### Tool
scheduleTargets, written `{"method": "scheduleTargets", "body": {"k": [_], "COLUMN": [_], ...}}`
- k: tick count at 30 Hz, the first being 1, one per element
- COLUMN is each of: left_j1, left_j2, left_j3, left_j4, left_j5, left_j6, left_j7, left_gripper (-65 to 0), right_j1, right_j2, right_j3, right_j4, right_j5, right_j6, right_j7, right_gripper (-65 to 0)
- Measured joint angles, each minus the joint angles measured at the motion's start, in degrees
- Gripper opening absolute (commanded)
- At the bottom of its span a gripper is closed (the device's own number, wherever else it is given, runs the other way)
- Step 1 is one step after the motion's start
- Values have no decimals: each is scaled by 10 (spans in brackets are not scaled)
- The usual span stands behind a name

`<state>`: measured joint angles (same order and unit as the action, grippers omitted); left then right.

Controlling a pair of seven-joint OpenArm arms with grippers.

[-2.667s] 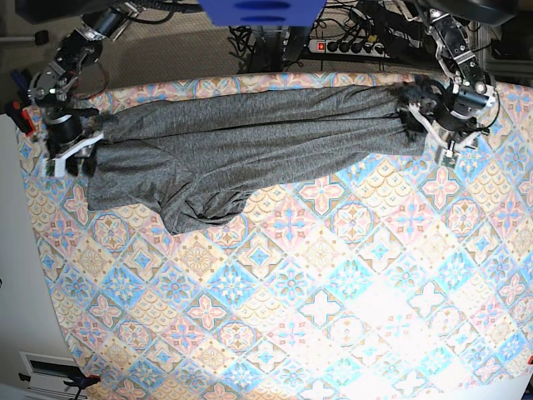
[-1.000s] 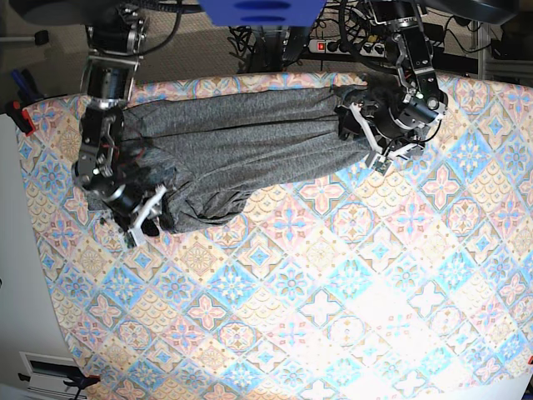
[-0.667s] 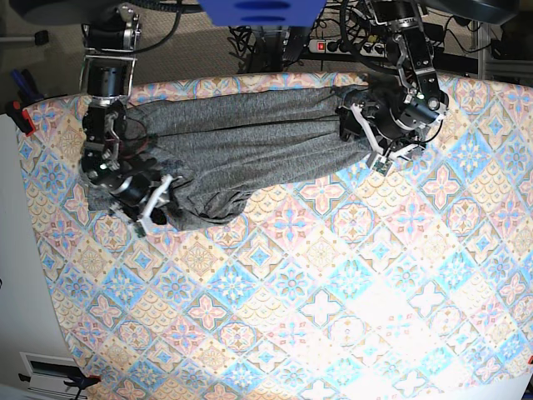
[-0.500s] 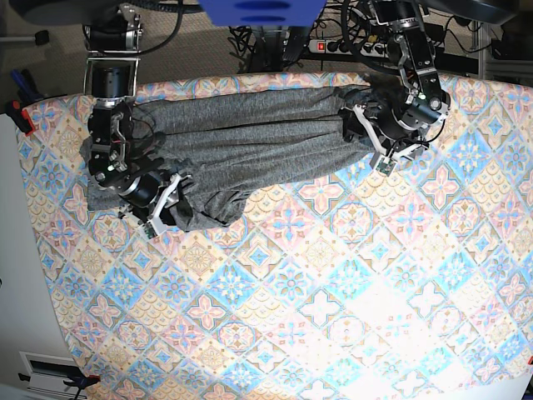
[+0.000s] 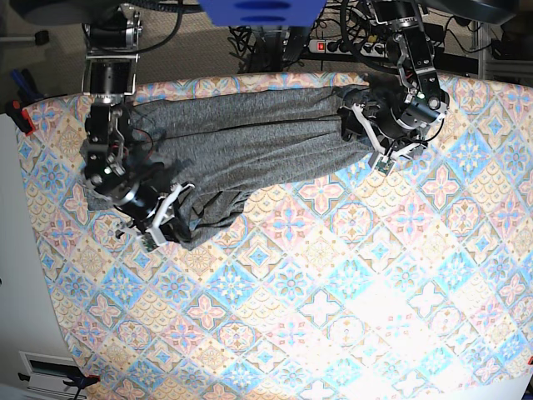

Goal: Layout the t-shirt on the table in an organized manner, then fold the t-shirt properly
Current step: 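Grasp the strip's end with the right gripper and lift it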

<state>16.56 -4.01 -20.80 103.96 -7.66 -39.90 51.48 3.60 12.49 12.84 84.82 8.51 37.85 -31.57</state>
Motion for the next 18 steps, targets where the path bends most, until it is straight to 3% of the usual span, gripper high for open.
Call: {"method": "scheduleTargets", "body": {"k": [4, 10, 13, 18], "left_j1": [1, 1, 1, 1], "left_j2": [0, 0, -3, 2], "left_j3": [0, 0, 0, 1], "left_j4": [0, 0, 0, 0], "left_j5": [0, 0, 0, 0], "left_j6": [0, 0, 0, 0], "left_j7": [0, 0, 0, 0], "left_gripper": [-226, -226, -226, -226], "right_j1": [-22, -39, -83, -96], "right_j2": [1, 0, 0, 0], "right_j3": [33, 71, 93, 125], "right_j4": [59, 130, 153, 185], "right_j5": [-15, 2, -16, 2], "right_j6": [0, 0, 4, 3], "right_j7": [-20, 7, -21, 10], "right_gripper": [-650, -650, -650, -650]}}
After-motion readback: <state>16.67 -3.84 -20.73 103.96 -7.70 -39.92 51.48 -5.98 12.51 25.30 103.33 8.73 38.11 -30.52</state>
